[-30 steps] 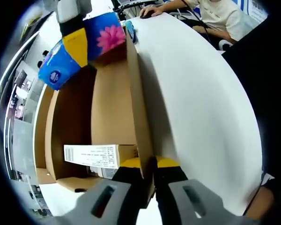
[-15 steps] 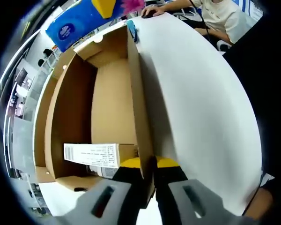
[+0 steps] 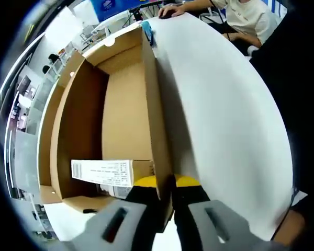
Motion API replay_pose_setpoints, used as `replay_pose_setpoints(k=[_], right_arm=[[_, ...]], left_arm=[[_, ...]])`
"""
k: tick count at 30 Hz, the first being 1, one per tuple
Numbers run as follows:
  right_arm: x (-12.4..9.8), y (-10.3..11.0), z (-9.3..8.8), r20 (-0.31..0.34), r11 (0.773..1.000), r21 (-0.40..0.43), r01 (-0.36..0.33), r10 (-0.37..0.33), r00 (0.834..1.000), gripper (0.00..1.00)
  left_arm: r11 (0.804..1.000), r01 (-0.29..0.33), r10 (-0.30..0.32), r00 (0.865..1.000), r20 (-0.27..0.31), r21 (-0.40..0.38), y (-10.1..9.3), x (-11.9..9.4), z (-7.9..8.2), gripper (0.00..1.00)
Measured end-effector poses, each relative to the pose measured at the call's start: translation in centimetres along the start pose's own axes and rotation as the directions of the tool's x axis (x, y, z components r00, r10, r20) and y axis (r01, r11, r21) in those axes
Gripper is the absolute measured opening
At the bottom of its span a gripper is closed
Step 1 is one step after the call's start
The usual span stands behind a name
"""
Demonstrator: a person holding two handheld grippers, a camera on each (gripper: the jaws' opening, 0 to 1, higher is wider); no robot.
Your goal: Operate the shoe box by opening the lid, removing the specified soft item, and placing it in the target area until the item is outside and the box remains undamaged.
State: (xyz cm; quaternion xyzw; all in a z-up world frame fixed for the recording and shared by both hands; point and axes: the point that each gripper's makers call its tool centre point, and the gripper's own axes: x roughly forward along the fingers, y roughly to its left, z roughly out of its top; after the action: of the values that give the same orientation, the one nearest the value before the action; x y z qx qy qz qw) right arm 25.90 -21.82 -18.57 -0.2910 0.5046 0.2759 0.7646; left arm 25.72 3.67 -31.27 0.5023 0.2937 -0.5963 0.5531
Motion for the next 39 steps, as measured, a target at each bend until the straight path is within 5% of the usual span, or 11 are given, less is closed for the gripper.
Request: replay_pose_setpoints(k=[6,26,33,35,39], right_arm=[[-0.6,-1.6,-2.0,-0.011,0.988,-0.153,-0.018,0.016,1.000,0.74],[1.3,-6.8,-6.8,-0.044,0.920,-0.382,-0.089,0.078,0.996,0.73],[2.1,-6.4,-7.0,-0.060,0.867,-0.472,-0.158,0.147,0.987,0.73],[2.4,-6.4,-7.3,-0.079,0.830,-0.529,-0.178,0.160,0.984,0.73],[3.4,-6.5,-8.0,-0.111,0.809,-0.553,-0.197,0.163,0.980,0.73]], left_arm=[[1.000,0.005,-0.005,1.000,0.008,-0.004,-0.1,0.0,0.0,0.06],[1.000,0.005,-0.005,1.000,-0.019,-0.016,-0.1,0.2,-0.3,0.06],[1.000,-0.003,0.002,0.999,-0.037,-0.016,-0.1,0.3,-0.3,0.07],[1.000,-0.005,0.004,0.999,-0.040,-0.017,0.0,0.3,-0.3,0.07],[1.000,-0.006,0.005,0.999,-0.042,-0.015,0.0,0.3,-0.2,0.07]])
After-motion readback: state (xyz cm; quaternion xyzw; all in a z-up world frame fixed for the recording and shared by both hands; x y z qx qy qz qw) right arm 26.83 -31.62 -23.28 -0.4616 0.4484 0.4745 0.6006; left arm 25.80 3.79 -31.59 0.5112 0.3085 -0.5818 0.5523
